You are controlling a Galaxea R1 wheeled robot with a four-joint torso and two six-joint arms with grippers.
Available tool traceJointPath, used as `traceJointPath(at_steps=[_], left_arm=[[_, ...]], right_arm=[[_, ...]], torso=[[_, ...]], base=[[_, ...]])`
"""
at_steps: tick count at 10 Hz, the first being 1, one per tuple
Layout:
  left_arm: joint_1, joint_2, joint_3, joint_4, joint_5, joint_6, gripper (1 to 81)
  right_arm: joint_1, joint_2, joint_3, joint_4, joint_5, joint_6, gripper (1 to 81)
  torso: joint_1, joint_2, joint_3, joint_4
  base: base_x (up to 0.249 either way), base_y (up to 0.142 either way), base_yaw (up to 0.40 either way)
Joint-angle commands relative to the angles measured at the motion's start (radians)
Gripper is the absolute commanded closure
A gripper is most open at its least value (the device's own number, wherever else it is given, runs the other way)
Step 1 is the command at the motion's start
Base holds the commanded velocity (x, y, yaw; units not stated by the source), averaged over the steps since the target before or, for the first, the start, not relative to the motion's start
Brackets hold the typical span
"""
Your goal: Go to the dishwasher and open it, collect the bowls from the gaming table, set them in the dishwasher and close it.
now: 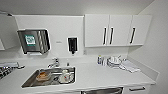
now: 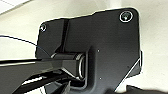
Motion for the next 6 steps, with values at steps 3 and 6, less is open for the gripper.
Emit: traceJointPath(at_steps=[3, 6], left_arm=[[-0.051, -0.01, 0.005, -0.002, 0.05, -0.001, 1.0], [-0.048, -0.019, 0.02, -0.001, 0.05, -0.001, 1.0]], right_arm=[[0.056, -0.02, 0.011, 0.006, -0.057, -0.005, 1.0], [0.059, -0.047, 0.052, 0.008, -0.08, -0.003, 1.0]], torso=[[0.001, 0.0, 0.0, 0.0], [0.001, 0.0, 0.0, 0.0]], base=[[0.061, 0.0, 0.0], [0.0, 0.0, 0.0]])
